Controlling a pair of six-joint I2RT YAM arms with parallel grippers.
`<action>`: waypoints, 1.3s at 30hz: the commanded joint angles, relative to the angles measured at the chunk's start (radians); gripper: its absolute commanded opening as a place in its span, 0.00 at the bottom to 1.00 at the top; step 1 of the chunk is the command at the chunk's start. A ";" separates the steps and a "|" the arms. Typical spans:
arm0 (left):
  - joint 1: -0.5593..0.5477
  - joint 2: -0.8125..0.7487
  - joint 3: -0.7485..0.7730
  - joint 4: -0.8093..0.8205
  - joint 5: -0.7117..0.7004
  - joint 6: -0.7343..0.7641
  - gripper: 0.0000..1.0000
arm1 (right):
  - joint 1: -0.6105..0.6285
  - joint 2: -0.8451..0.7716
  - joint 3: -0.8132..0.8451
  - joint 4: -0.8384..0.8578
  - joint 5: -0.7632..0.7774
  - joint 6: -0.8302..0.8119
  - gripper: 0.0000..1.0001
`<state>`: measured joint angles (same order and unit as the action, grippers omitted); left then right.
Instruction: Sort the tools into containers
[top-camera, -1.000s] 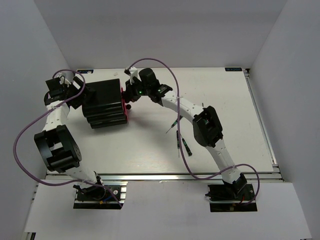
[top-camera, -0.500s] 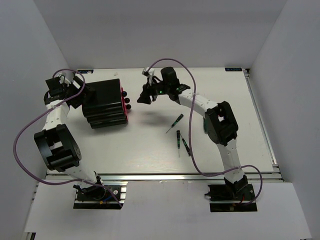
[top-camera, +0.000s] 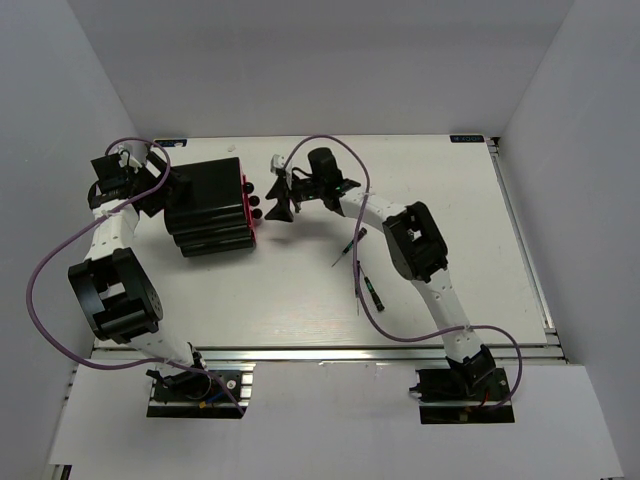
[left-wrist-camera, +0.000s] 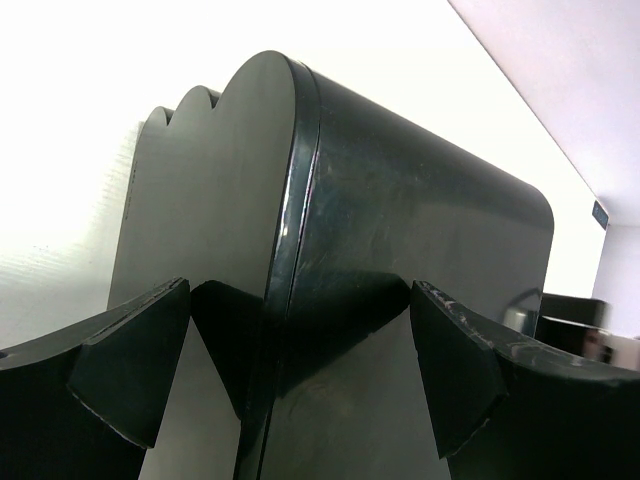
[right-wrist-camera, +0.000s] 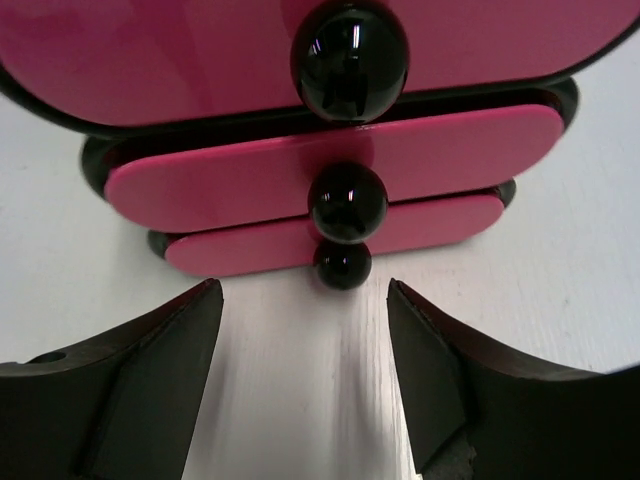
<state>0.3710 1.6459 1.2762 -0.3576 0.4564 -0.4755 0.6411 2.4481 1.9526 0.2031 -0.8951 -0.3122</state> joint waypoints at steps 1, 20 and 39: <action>-0.027 0.023 -0.051 -0.121 -0.022 0.040 0.97 | 0.017 0.044 0.127 0.055 -0.033 -0.065 0.72; -0.027 0.031 -0.052 -0.127 -0.021 0.041 0.97 | 0.045 0.167 0.266 0.179 -0.027 0.016 0.58; -0.026 0.037 -0.038 -0.141 -0.028 0.043 0.97 | 0.042 0.180 0.258 0.148 -0.041 -0.001 0.31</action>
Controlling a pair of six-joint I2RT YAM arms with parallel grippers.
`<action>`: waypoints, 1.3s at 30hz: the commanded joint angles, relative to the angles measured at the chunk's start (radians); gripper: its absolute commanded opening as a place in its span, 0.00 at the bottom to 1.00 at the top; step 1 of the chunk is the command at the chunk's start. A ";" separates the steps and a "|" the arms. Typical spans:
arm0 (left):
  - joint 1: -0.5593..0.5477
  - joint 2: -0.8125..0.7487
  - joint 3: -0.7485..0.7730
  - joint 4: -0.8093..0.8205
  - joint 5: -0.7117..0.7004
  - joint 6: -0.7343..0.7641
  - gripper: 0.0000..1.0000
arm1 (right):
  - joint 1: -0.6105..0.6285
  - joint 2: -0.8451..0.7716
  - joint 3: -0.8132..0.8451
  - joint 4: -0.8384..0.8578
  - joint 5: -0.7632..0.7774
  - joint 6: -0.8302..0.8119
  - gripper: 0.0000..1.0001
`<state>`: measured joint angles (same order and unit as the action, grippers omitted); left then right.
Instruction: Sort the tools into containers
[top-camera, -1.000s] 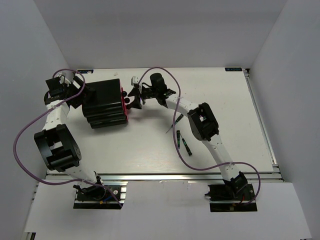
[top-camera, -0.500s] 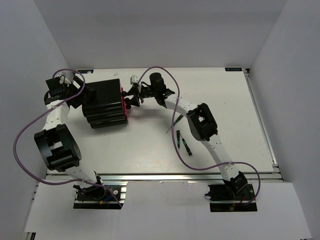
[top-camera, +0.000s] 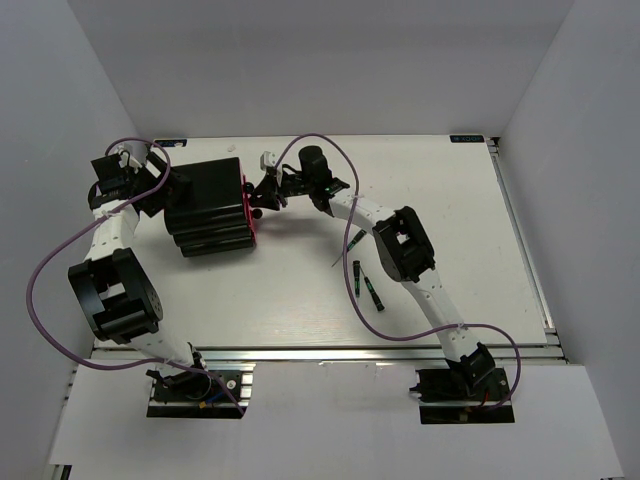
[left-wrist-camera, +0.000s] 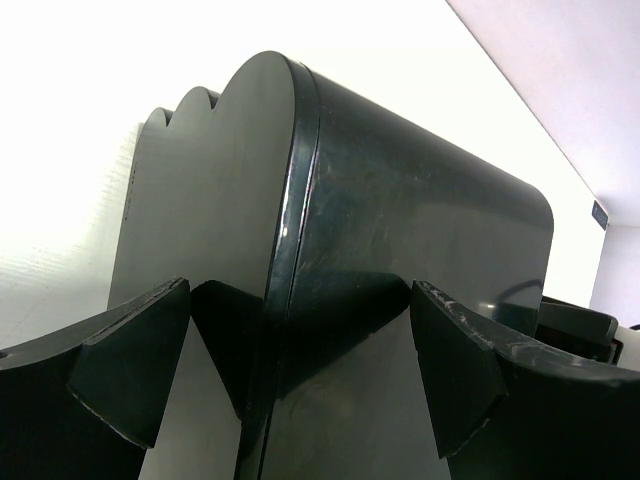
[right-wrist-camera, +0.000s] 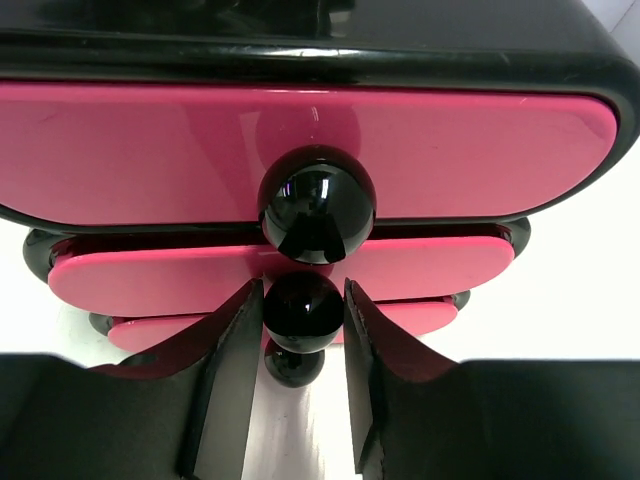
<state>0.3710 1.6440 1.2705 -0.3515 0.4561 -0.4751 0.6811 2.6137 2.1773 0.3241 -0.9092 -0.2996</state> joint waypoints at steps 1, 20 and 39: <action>-0.026 0.039 -0.030 -0.149 -0.027 0.044 0.97 | 0.000 0.011 0.027 0.027 -0.026 -0.012 0.24; -0.027 0.054 -0.013 -0.158 -0.040 0.053 0.97 | -0.155 -0.191 -0.320 0.058 -0.048 -0.078 0.23; -0.026 0.013 -0.065 -0.153 -0.057 0.061 0.97 | -0.318 -0.353 -0.095 -1.327 -0.079 -1.326 0.66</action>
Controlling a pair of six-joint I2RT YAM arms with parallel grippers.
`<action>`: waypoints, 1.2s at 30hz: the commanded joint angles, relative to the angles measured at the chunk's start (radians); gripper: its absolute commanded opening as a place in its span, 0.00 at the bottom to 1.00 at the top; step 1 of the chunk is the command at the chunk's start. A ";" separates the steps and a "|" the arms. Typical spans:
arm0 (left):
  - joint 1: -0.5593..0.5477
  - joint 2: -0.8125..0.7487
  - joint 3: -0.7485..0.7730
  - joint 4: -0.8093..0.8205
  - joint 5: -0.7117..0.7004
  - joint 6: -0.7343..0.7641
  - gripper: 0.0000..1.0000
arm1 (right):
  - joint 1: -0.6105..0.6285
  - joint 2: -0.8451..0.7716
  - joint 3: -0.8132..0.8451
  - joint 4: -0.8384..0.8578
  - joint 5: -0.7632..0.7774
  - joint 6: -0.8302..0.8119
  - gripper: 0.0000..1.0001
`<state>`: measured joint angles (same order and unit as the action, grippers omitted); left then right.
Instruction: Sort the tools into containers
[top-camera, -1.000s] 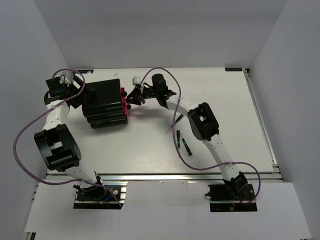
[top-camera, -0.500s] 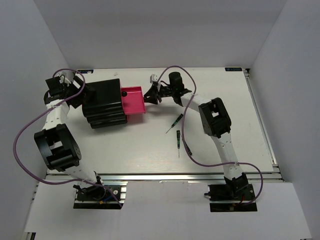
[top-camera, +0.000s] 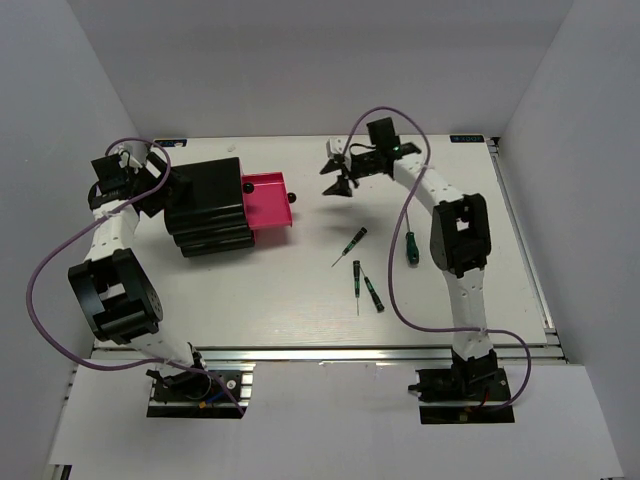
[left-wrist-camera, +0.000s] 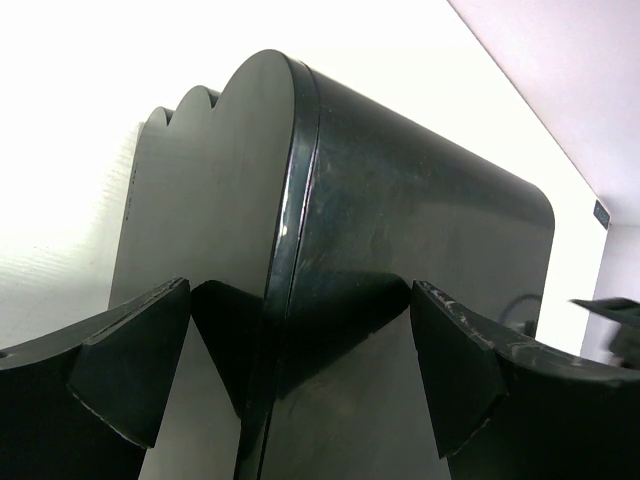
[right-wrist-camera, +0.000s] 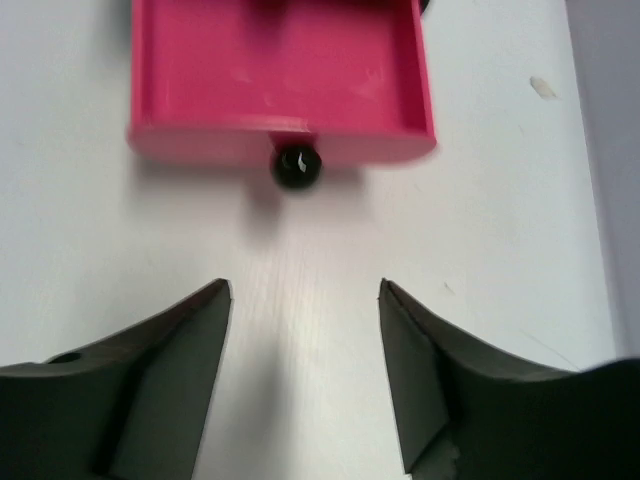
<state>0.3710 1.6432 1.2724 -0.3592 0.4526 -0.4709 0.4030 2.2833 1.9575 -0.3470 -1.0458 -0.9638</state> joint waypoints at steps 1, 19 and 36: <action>-0.027 0.013 -0.067 -0.146 -0.057 0.058 0.97 | -0.043 -0.002 0.174 -0.884 0.119 -0.776 0.62; -0.027 0.010 -0.065 -0.153 -0.058 0.064 0.97 | -0.021 0.008 -0.069 -0.733 0.467 -0.816 0.63; -0.027 0.017 -0.067 -0.153 -0.052 0.066 0.97 | -0.049 -0.030 -0.048 -0.778 0.397 -0.744 0.07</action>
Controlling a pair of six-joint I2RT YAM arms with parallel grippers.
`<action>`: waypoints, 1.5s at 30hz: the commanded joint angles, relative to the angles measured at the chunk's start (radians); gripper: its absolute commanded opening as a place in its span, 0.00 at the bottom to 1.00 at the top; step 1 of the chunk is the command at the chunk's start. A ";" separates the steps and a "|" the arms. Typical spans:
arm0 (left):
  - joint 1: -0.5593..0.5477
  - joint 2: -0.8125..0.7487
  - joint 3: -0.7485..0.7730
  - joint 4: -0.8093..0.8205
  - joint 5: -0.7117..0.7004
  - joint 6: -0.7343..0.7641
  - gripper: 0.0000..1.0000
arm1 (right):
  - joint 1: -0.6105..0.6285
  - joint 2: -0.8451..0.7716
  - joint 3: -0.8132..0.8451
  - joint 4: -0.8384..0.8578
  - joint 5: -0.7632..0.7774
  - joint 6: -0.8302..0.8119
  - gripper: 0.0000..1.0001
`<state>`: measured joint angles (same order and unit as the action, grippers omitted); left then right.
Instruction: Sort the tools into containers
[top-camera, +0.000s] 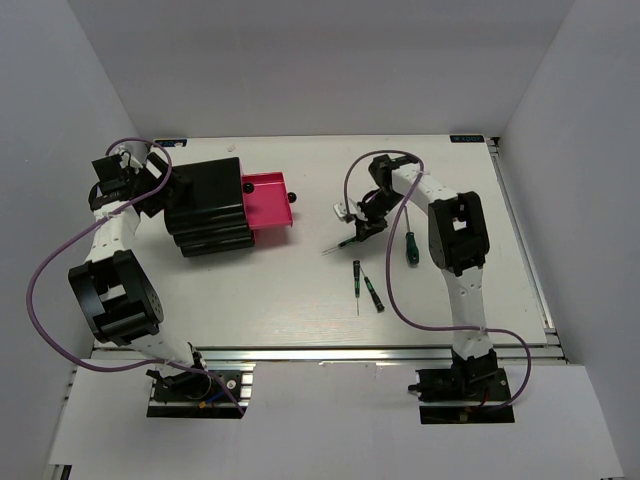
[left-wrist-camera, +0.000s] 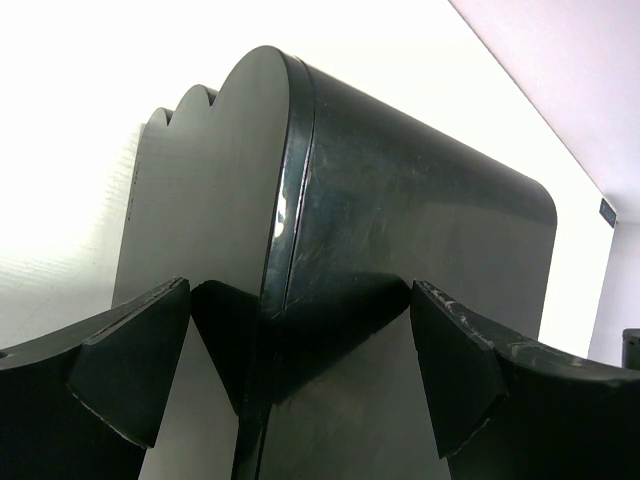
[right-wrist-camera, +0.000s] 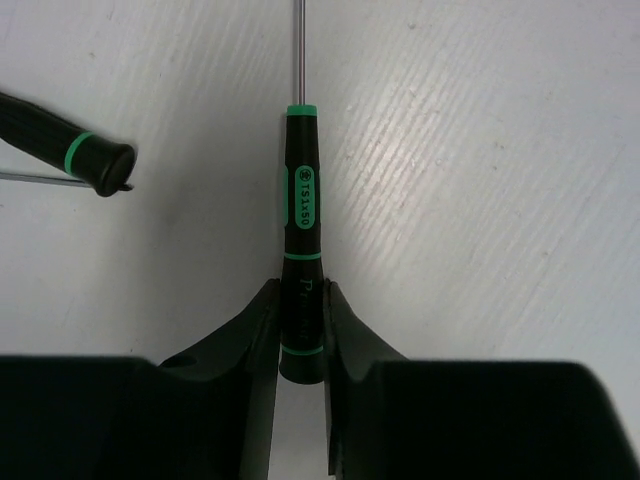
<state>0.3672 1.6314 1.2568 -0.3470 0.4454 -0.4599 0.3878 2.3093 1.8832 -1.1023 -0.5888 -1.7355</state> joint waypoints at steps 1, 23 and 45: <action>-0.021 0.027 -0.050 -0.165 -0.045 0.055 0.97 | -0.046 -0.073 0.034 -0.024 -0.130 0.057 0.04; -0.022 0.005 -0.099 -0.138 -0.033 0.052 0.97 | 0.257 -0.223 0.034 0.888 0.364 2.123 0.00; -0.024 0.008 -0.100 -0.135 -0.024 0.047 0.97 | 0.327 -0.106 0.134 0.884 0.415 2.230 0.00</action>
<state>0.3672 1.6119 1.2182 -0.3016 0.4469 -0.4606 0.7040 2.2398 2.0106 -0.2436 -0.1818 0.4946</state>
